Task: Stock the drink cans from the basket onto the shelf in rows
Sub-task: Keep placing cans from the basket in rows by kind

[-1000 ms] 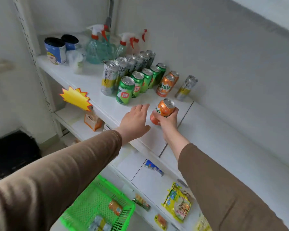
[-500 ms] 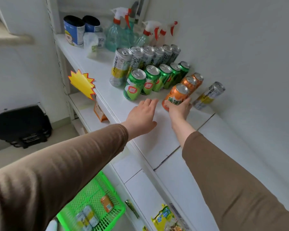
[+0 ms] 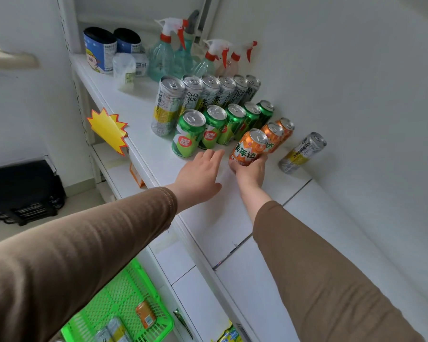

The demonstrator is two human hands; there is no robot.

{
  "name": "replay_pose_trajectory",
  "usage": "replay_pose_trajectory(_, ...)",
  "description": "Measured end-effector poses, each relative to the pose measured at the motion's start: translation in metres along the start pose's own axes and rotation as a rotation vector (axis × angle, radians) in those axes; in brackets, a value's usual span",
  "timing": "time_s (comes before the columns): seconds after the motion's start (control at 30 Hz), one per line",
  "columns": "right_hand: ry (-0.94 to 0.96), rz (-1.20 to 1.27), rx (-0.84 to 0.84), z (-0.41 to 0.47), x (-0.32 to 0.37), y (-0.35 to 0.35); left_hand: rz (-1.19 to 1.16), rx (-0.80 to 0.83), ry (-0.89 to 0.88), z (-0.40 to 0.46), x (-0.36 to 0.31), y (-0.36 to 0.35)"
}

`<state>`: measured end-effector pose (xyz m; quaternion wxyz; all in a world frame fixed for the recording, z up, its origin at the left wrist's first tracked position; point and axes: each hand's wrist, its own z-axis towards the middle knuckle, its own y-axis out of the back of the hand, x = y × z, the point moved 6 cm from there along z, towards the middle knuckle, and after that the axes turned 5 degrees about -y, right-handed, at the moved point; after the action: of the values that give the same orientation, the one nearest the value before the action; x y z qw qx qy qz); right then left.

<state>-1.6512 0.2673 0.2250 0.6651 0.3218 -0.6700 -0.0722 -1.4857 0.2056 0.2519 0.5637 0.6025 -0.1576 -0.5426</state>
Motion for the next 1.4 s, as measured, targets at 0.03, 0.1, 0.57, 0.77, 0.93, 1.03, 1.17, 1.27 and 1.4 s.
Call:
replay_pose_trajectory(0.03,-0.002,0.0,-0.005,0.001,0.001,-0.001,0.005,-0.001,-0.001,0.0,0.0,0.001)
replay_pose_trajectory(0.1,0.001,0.003,-0.023,0.002,0.002,-0.002,0.016,-0.004,-0.002,0.0,0.001,0.002)
replay_pose_trajectory(0.57,-0.019,-0.029,-0.097,-0.022,0.005,0.005,0.065,0.019,-0.032,-0.017,0.007,0.011)
replay_pose_trajectory(0.77,0.121,-0.146,-0.165,-0.093,0.003,0.003,0.088,0.059,-0.062,-0.047,0.025,0.024)
replay_pose_trajectory(0.93,0.277,-0.403,-0.174,-0.176,0.006,-0.025,0.141,0.063,-0.133,-0.092,0.061,0.05)
replay_pose_trajectory(1.03,0.344,-0.5,-0.179,-0.232,0.003,-0.049,0.15,0.057,-0.161,-0.127,0.09,0.064)
replay_pose_trajectory(1.17,0.428,-0.614,-0.197,-0.298,-0.008,-0.084,0.186,0.093,-0.223,-0.174,0.126,0.07)
replay_pose_trajectory(1.27,0.458,-0.664,-0.197,-0.337,-0.026,-0.112,0.22,0.122,-0.253,-0.21,0.155,0.059)
replay_pose_trajectory(1.4,0.442,-0.721,-0.133,-0.372,-0.077,-0.149,0.202,0.207,-0.257,-0.253,0.196,0.017)
